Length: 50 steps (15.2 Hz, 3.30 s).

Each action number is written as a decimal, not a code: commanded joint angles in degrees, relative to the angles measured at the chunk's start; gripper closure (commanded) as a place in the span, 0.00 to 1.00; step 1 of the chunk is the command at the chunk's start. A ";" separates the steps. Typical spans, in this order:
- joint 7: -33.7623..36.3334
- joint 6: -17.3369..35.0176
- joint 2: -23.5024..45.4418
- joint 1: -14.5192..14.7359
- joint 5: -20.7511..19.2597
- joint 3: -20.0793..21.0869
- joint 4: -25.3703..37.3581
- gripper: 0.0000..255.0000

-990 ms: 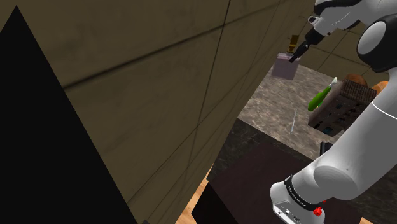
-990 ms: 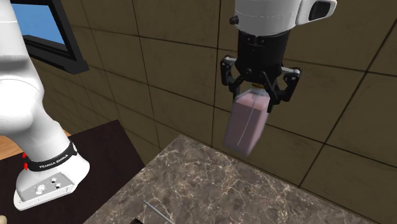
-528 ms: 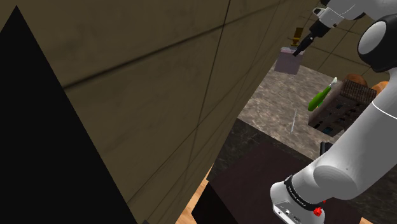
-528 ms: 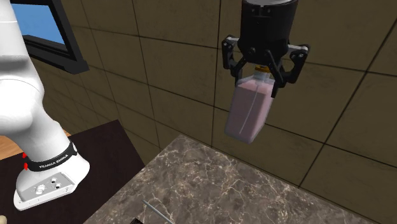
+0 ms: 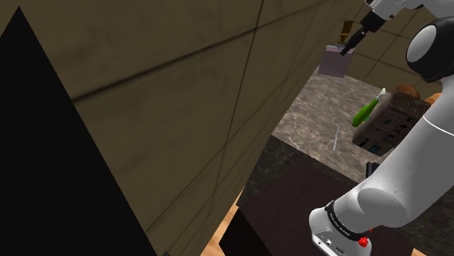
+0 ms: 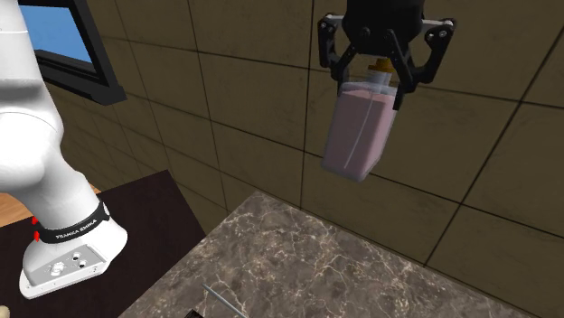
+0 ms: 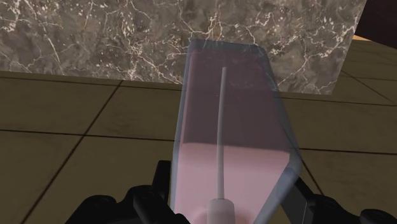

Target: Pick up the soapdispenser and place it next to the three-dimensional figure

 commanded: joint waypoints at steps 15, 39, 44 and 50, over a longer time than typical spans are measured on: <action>1.16 -15.99 7.14 -7.76 6.03 0.19 21.10 1.00; 9.86 -15.16 -34.22 0.16 -24.33 7.70 -7.31 1.00; 10.66 -17.76 -44.44 -4.13 -29.03 12.00 -13.93 1.00; 9.70 -22.65 -54.58 -9.17 -32.79 15.06 -19.01 1.00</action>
